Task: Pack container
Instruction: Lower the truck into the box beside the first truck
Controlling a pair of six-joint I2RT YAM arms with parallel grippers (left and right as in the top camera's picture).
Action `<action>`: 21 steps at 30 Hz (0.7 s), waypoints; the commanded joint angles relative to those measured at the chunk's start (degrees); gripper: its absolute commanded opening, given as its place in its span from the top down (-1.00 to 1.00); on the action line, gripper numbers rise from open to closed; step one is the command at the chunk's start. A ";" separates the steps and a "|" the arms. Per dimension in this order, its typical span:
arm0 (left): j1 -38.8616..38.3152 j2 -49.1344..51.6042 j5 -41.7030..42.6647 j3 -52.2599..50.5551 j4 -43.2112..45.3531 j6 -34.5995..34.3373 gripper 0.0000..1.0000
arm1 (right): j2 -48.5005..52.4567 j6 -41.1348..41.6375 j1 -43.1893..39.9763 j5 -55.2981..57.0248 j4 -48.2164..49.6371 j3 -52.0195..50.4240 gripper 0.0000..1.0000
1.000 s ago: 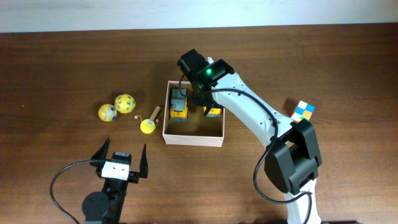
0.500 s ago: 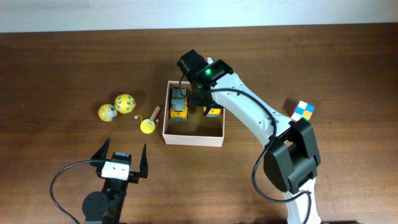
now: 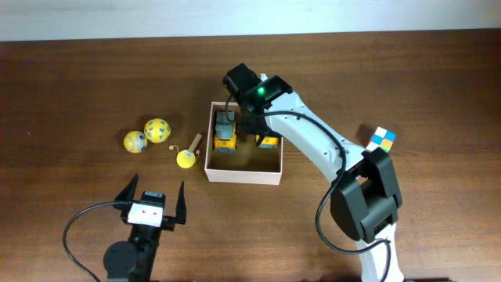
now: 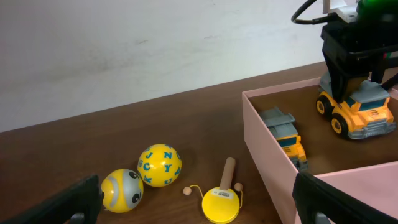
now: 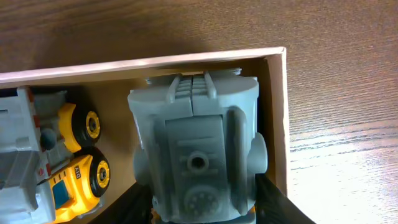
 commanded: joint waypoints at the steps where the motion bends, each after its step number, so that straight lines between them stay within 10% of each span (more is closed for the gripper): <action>1: 0.20 -0.35 -0.22 -0.44 0.09 0.72 -0.99 | 0.48 0.50 0.24 1.79 0.15 0.94 0.11; 21: 0.20 -0.35 -0.22 -0.44 0.09 0.72 -0.99 | 0.00 -3.52 0.33 0.85 1.27 2.67 -0.09</action>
